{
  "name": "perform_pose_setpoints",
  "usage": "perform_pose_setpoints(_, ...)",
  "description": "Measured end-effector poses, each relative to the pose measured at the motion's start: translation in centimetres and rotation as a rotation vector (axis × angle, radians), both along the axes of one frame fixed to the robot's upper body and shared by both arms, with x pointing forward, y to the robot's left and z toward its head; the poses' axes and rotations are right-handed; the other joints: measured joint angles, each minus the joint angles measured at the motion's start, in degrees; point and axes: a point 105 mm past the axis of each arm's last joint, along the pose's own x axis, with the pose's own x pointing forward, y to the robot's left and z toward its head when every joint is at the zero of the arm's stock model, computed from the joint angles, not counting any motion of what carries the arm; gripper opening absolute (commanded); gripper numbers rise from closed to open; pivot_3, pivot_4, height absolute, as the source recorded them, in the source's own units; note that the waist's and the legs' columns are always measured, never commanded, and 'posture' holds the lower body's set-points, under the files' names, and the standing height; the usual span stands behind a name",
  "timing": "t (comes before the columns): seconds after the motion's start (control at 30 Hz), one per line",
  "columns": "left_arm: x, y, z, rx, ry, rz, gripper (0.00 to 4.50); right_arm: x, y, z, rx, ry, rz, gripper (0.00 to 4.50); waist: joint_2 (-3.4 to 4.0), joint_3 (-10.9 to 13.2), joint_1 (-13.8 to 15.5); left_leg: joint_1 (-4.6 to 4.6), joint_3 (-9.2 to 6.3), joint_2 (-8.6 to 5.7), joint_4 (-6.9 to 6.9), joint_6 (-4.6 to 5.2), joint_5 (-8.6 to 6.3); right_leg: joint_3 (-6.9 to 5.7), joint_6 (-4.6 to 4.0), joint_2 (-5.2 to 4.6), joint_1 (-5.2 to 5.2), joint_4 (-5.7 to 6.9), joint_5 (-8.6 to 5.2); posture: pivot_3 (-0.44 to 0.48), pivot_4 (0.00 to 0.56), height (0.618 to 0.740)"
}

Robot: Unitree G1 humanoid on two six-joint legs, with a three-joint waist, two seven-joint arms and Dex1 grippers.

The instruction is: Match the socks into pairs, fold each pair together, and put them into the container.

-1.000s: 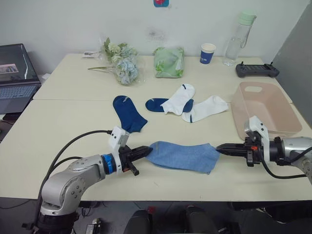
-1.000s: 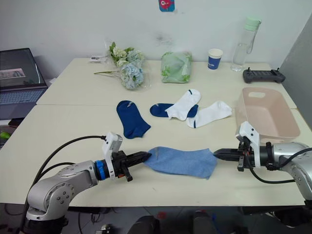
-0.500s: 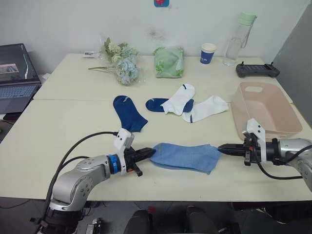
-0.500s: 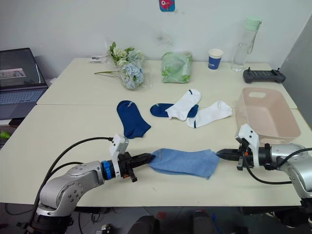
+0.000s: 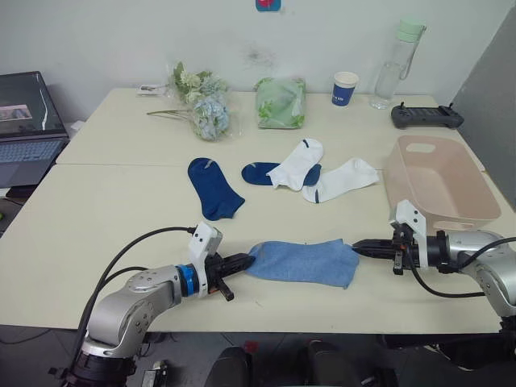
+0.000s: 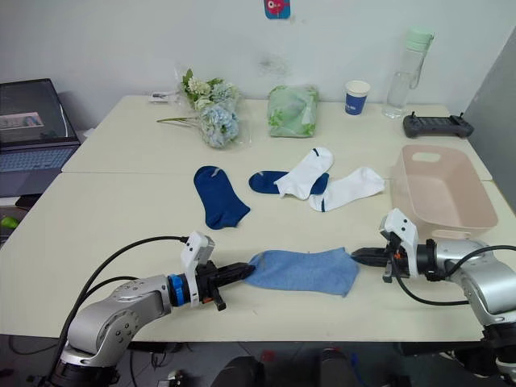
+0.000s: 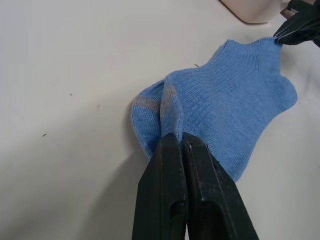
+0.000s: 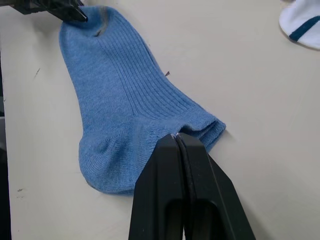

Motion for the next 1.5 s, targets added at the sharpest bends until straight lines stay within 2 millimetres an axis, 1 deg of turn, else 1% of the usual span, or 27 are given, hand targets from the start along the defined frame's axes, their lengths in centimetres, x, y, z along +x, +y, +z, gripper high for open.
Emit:
perform_pose_setpoints(0.1,0.0,-0.1,0.0,-0.006,-0.002,0.000,0.03,0.2,-0.3,-0.2,-0.013,-0.005,-0.008,0.00,0.00,0.00,0.17,0.00,0.00,0.00,-0.01,0.00,0.00,0.00,0.00,0.00,0.00,-0.01,0.00,0.000,0.150,0.740)
perform_pose_setpoints(0.43,0.2,-0.3,0.2,-0.009,-0.020,0.000,0.03,0.0,-0.3,-0.5,-0.020,-0.005,0.003,0.00,0.00,0.00,0.18,-0.01,0.01,0.00,-0.01,0.00,0.00,0.00,0.00,0.00,0.00,-0.02,0.00,0.000,0.150,0.740)
perform_pose_setpoints(0.57,0.6,-0.7,0.6,-0.007,-0.041,0.003,0.03,-0.2,-0.4,-0.8,-0.021,0.006,0.001,0.00,0.00,0.00,0.23,-0.01,0.01,0.00,-0.01,0.00,0.00,0.00,0.00,0.00,0.00,-0.02,0.00,0.000,0.150,0.740)
perform_pose_setpoints(0.7,0.5,-1.0,0.5,-0.005,-0.037,-0.009,0.03,-0.2,-0.4,-0.8,-0.022,0.004,-0.001,0.00,0.00,0.00,0.22,-0.01,0.00,0.00,-0.01,0.00,0.00,-0.01,0.00,0.00,0.00,-0.02,0.00,0.000,0.150,0.740)
perform_pose_setpoints(0.8,0.6,-0.9,0.5,0.000,-0.039,-0.008,0.63,0.0,-0.5,-0.9,-0.028,-0.004,-0.014,0.65,0.00,0.00,0.23,-0.01,0.00,0.00,-0.01,0.00,0.00,0.00,0.00,0.00,0.00,-0.02,0.00,0.000,0.150,0.740)
perform_pose_setpoints(0.9,0.7,-0.8,0.5,0.002,-0.039,-0.002,1.52,0.0,-0.5,-0.9,-0.029,-0.003,-0.017,1.62,0.00,0.00,0.25,-0.01,0.00,0.00,-0.01,0.00,0.00,-0.01,0.00,0.00,0.00,-0.02,0.00,0.000,0.150,0.740)
perform_pose_setpoints(1.0,1.2,-0.5,1.0,0.003,-0.058,0.019,2.51,0.0,-0.8,-0.8,-0.026,-0.008,-0.030,2.69,0.00,0.00,0.26,-0.01,0.00,0.00,-0.02,0.00,0.00,0.00,0.00,0.00,0.00,-0.02,0.00,0.000,0.150,0.740)
perform_pose_setpoints(1.03,1.4,-0.3,1.3,0.000,-0.068,0.030,2.82,0.0,-0.9,-0.6,-0.021,-0.016,-0.038,3.03,0.01,0.01,0.23,-0.01,0.01,0.00,-0.02,0.00,0.00,0.00,0.00,0.00,0.00,-0.02,0.00,0.000,0.150,0.740)
perform_pose_setpoints(1.1,1.9,0.6,2.2,0.015,-0.107,0.044,3.51,0.4,-1.3,0.9,0.012,-0.058,-0.073,3.75,0.02,0.02,0.23,-0.01,-0.01,0.01,-0.02,0.00,0.00,-0.01,0.00,0.01,-0.01,-0.01,0.00,0.000,0.150,0.740)
perform_pose_setpoints(1.17,2.2,1.6,3.3,0.080,-0.195,0.025,4.14,0.5,-1.1,2.8,0.047,-0.115,-0.079,3.77,0.03,0.02,0.20,0.00,-0.01,0.03,-0.06,-0.01,0.00,-0.01,0.00,0.04,-0.03,0.00,0.00,0.000,0.150,0.740)
perform_pose_setpoints(1.23,2.4,2.0,4.5,0.135,-0.291,-0.022,4.14,0.1,-0.1,3.9,0.072,-0.163,-0.043,3.77,0.03,0.02,0.32,0.00,-0.03,0.03,-0.08,-0.01,0.01,-0.05,-0.01,0.04,-0.02,-0.01,-0.01,0.000,0.150,0.740)
perform_pose_setpoints(1.27,2.6,1.7,5.1,0.146,-0.340,-0.063,4.14,-0.2,0.8,4.2,0.079,-0.183,-0.012,3.77,0.03,0.02,0.38,-0.01,-0.03,0.02,-0.08,-0.01,0.01,-0.05,-0.01,0.04,-0.01,-0.02,0.00,0.000,0.150,0.740)
perform_pose_setpoints(1.3,2.6,1.1,5.6,0.149,-0.380,-0.110,3.87,-0.4,1.6,4.2,0.083,-0.200,0.019,3.46,0.03,0.02,0.39,0.00,-0.01,0.00,-0.08,-0.01,0.01,-0.04,-0.01,0.03,0.01,-0.05,0.00,0.000,0.150,0.740)
perform_pose_setpoints(1.33,2.6,0.4,5.8,0.156,-0.413,-0.163,3.72,-0.6,2.5,3.9,0.085,-0.214,0.042,3.36,0.03,0.02,0.39,-0.01,0.00,-0.02,-0.07,-0.01,0.01,-0.04,-0.01,0.03,0.02,-0.06,-0.01,0.000,0.150,0.740)
perform_pose_setpoints(1.37,2.6,-0.4,5.8,0.163,-0.440,-0.214,3.53,-0.6,3.2,3.5,0.084,-0.224,0.059,3.18,0.03,0.02,0.39,-0.01,0.01,-0.04,-0.07,-0.02,0.01,-0.03,0.00,0.03,0.03,-0.08,0.00,0.000,0.150,0.740)
perform_pose_setpoints(1.43,2.4,-2.2,5.4,0.154,-0.461,-0.315,2.83,-0.8,4.8,2.2,0.082,-0.227,0.094,2.43,0.04,0.03,0.38,-0.05,0.09,-0.07,-0.07,-0.02,0.01,0.03,0.00,0.02,-0.03,-0.11,-0.01,0.000,0.150,0.740)
perform_pose_setpoints(1.5,2.2,-3.5,4.6,0.159,-0.464,-0.389,2.19,-0.8,5.5,1.2,0.064,-0.239,0.104,1.73,0.04,0.03,0.36,-0.07,0.11,-0.06,-0.06,-0.03,0.01,0.03,0.00,0.02,-0.05,-0.14,-0.01,0.000,0.150,0.740)
